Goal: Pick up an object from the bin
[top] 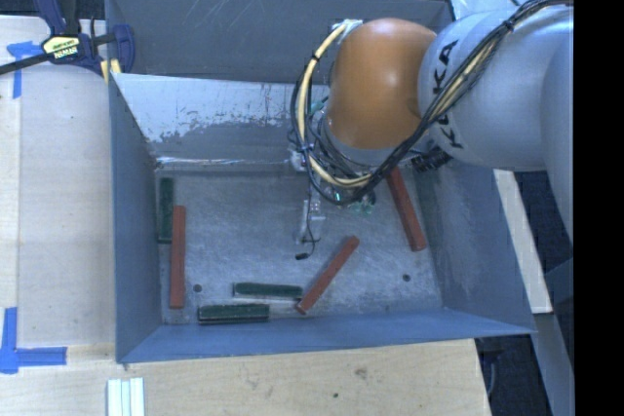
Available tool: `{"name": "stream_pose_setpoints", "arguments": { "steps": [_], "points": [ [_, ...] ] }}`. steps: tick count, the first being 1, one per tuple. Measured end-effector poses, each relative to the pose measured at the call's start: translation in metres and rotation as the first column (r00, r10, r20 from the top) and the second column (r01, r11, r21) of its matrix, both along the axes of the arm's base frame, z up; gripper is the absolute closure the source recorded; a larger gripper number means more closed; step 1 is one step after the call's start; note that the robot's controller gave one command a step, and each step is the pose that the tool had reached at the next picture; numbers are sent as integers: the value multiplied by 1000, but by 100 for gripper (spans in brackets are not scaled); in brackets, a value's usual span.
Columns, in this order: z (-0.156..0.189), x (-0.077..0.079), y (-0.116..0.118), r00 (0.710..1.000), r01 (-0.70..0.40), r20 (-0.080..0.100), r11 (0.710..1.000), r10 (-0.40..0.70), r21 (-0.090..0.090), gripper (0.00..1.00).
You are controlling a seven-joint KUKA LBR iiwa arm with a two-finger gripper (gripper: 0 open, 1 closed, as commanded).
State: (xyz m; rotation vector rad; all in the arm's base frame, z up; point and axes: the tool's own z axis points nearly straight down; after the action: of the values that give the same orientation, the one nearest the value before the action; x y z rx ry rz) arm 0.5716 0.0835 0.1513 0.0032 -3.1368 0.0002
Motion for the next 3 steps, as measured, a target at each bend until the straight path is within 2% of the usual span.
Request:
{"name": "stream_pose_setpoints", "arguments": {
  "steps": [1,2,3],
  "points": [
    [4,2,0,1000,1,8,1000,-1,1,0],
    [-39,-31,-30,997,-77,12,997,77,1,0],
    [-55,-21,-85,978,-208,4,978,208,1,0]
  ]
}}
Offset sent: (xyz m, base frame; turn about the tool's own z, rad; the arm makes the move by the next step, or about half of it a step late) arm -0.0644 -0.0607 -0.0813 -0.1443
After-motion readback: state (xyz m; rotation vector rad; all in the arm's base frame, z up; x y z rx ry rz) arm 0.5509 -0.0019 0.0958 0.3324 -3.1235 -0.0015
